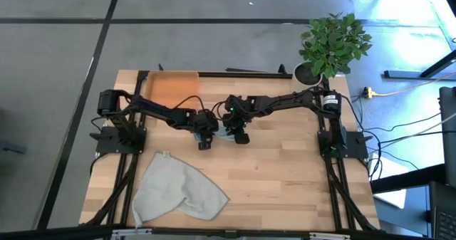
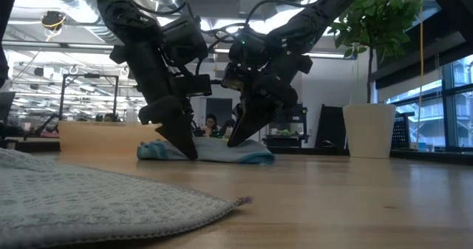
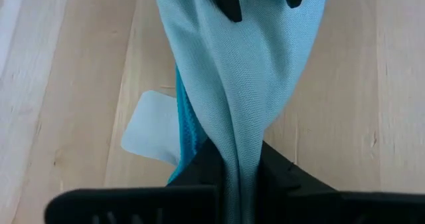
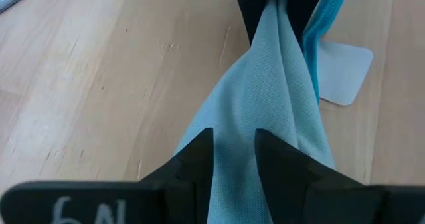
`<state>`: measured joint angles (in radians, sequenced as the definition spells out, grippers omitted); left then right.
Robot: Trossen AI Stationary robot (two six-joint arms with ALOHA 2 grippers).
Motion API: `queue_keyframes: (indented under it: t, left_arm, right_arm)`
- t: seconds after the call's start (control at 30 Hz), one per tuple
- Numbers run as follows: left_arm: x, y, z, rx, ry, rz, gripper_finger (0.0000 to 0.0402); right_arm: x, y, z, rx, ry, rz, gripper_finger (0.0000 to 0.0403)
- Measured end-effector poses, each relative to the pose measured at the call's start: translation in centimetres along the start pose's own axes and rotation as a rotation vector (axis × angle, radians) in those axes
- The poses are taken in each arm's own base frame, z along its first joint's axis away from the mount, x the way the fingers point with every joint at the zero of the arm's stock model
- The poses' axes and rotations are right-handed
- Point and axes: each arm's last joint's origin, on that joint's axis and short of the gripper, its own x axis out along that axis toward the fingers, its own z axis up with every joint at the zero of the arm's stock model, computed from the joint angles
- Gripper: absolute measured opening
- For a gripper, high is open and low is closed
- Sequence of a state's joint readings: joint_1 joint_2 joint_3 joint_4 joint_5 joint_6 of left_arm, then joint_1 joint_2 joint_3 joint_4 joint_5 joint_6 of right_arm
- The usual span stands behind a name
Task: Roll microfiber towels into tight, uniform cylinder then place into a basket
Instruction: Put the blue microfiber cloth into the bin
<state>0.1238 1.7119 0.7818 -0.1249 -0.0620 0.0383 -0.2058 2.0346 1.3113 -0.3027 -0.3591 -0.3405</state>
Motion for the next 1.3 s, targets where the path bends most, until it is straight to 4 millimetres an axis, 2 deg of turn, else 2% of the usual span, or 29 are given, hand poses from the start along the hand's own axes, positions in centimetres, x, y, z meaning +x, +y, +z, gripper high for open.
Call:
queue_keyframes:
  t: [0.2, 0.53, 0.7, 1.03, 1.13, 1.3]
  left_arm:
    - [-1.0, 0.0, -0.1, -0.007, 0.014, -0.005, 0.0028]
    - [-4.2, 0.4, -0.2, -0.028, 0.023, 0.052, 0.0028]
    - [-6.1, 0.8, -0.3, -0.037, 0.013, 0.120, 0.0028]
    - [-10.1, 2.0, -1.0, -0.063, -0.005, 0.274, 0.0028]
    - [-11.3, 2.8, -1.5, -0.079, 0.006, 0.320, 0.0028]
    - [-13.5, 4.4, -2.3, -0.090, 0.007, 0.422, 0.0028]
  right_arm:
    - [0.0, 0.0, 0.0, -0.001, -0.001, 0.000, 0.0113]
    - [-0.2, 0.0, 0.6, -0.020, -0.053, 0.003, 0.0113]
    - [-1.6, 0.3, 1.5, -0.064, -0.103, 0.008, 0.0113]
    - [-5.6, 1.3, 3.3, -0.135, -0.187, -0.037, 0.0113]
    - [-6.3, 1.5, 3.6, -0.142, -0.201, -0.038, 0.0113]
    - [-6.3, 1.6, 3.5, -0.140, -0.195, -0.036, 0.0113]
